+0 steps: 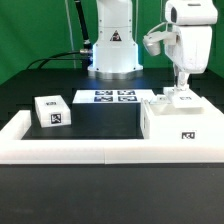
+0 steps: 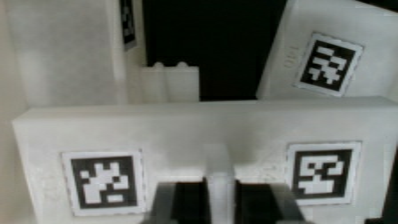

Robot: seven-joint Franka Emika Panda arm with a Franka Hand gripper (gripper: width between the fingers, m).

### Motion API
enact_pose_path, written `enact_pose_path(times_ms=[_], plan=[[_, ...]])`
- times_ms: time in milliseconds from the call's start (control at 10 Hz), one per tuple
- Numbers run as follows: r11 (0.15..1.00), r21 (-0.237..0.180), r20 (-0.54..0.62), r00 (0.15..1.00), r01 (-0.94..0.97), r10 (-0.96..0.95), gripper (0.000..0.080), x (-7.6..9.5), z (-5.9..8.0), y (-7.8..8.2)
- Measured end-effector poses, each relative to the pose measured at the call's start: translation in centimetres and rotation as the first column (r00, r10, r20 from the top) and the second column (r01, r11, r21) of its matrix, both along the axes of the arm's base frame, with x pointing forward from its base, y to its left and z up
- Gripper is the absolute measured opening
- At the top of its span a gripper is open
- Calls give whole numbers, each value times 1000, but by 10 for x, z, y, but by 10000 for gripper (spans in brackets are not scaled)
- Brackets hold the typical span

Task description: Assemble cabinet

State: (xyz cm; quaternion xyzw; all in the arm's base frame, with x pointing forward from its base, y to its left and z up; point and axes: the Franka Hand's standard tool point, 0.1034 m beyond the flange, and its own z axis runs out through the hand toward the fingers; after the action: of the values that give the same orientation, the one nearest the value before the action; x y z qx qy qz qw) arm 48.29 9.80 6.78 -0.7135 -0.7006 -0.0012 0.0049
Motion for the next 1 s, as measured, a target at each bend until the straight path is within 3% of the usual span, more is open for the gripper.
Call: enact_pose_path(times_ms=[200,500,800,1000], plan=[[1000,1,0,1000,1,-1,67,1,-1,1],[1000,10,9,1000,23,-23,67,29,1,15],[1000,17,23,1000,17,-18,67,50,1,13],[1000,19,28,1000,3,-4,67,52,2,9]])
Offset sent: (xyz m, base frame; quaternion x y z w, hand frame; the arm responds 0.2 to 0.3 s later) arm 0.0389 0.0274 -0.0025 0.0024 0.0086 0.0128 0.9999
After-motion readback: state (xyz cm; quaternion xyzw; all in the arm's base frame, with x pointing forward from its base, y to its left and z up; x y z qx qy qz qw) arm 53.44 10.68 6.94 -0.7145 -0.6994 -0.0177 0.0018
